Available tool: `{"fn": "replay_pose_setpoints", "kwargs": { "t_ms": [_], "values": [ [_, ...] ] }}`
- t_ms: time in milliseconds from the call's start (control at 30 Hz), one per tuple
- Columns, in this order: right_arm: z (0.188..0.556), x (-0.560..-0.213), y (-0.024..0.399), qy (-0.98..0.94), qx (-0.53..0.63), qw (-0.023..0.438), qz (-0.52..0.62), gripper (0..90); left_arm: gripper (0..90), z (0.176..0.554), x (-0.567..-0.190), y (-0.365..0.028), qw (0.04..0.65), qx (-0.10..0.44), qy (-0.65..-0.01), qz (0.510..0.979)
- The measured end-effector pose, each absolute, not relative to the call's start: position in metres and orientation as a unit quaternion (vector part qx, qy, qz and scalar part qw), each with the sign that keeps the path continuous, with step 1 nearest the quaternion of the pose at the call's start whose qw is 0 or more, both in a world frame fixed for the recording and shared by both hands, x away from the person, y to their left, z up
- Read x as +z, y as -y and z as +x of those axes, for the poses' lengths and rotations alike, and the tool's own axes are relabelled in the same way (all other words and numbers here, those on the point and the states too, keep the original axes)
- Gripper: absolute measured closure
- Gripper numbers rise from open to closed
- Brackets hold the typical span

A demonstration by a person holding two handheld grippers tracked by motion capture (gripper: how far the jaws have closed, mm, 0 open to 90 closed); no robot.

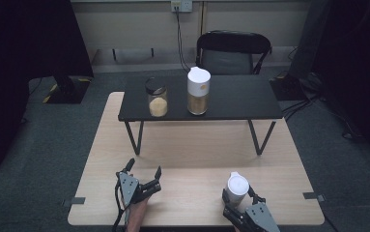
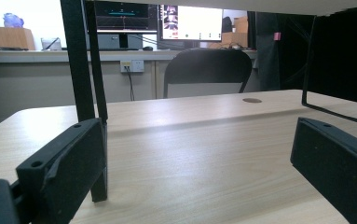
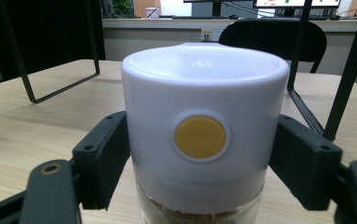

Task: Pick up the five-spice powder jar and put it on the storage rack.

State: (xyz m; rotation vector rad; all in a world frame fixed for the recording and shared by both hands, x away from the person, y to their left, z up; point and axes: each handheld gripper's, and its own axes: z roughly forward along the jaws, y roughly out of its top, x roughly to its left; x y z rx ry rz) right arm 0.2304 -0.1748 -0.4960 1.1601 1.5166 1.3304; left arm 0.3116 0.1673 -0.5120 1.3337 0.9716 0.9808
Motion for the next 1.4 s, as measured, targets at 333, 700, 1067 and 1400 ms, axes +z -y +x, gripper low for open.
{"fn": "replay_pose_setpoints", "kwargs": {
  "t_ms": [333, 700, 1067, 1400],
  "values": [
    [0.2329, -0.4992, 0.1758, -0.604, 0.523, 0.394, 0.454, 29.7, 2.7, 0.3116, -0.5120, -0.1673, 0.574, 0.418, -0.415, 0.569],
    [0.2316, -0.4993, 0.1743, -0.607, 0.520, 0.401, 0.448, 30.2, 2.6, 0.3116, -0.5120, -0.1673, 0.574, 0.418, -0.414, 0.569],
    [0.2316, -0.4970, 0.1750, -0.611, 0.517, 0.396, 0.451, 30.3, 2.6, 0.3116, -0.5120, -0.1673, 0.574, 0.418, -0.415, 0.569],
    [0.2319, -0.4933, 0.1757, -0.607, 0.517, 0.398, 0.453, 30.3, 2.6, 0.3116, -0.5120, -0.1673, 0.574, 0.418, -0.414, 0.569]
  ]
}}
